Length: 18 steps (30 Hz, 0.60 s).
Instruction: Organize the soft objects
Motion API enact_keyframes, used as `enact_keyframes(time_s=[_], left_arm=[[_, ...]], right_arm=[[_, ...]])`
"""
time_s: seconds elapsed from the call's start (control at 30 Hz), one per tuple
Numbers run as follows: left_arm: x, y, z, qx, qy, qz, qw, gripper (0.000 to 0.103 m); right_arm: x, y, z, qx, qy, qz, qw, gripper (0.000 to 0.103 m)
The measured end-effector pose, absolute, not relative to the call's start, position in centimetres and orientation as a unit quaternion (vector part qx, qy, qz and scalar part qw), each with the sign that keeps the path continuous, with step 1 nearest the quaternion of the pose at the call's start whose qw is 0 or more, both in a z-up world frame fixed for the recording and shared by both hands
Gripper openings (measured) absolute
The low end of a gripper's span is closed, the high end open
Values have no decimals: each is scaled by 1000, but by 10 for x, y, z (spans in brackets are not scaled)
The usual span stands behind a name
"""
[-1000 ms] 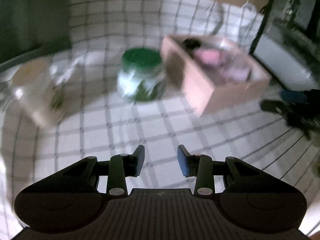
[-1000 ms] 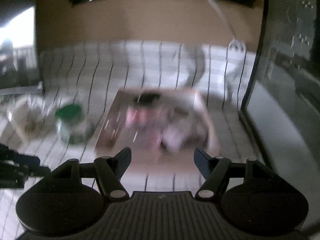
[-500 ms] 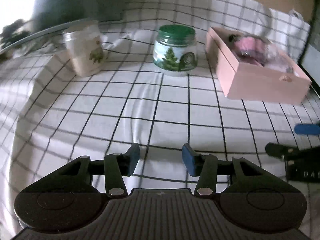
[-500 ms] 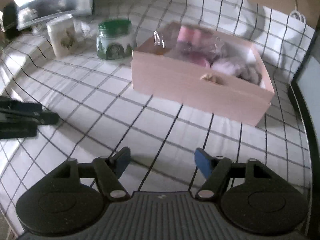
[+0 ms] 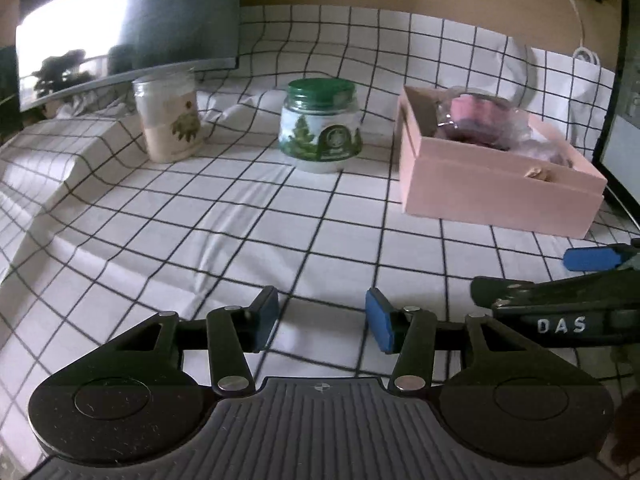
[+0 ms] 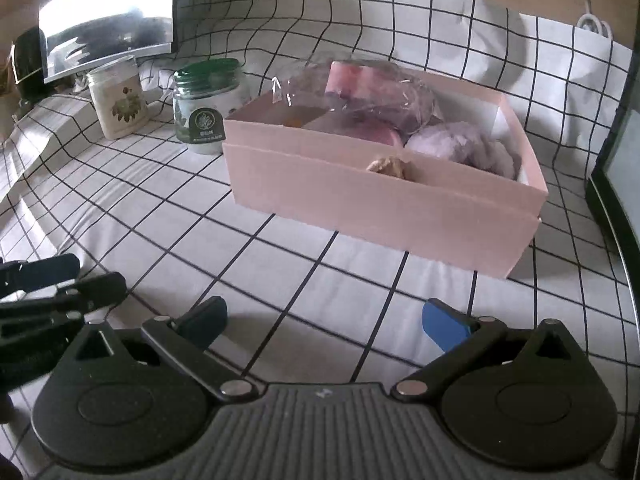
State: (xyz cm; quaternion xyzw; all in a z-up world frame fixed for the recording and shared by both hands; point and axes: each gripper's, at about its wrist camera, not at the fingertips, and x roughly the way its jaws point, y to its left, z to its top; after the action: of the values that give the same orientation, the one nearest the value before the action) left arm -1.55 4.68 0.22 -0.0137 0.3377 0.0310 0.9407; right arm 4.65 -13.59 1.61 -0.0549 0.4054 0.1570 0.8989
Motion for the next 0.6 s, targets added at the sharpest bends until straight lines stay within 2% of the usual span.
enact_keyframes(time_s=[0.2, 0.6], left_arm=[[-12, 42, -1, -12, 327, 39, 944, 54], [-16, 40, -2, -12, 316, 48, 947, 54]], right_arm=[[43, -141, 11, -49, 370, 164, 913, 103], [45, -142, 10, -47, 370, 160, 914, 103]])
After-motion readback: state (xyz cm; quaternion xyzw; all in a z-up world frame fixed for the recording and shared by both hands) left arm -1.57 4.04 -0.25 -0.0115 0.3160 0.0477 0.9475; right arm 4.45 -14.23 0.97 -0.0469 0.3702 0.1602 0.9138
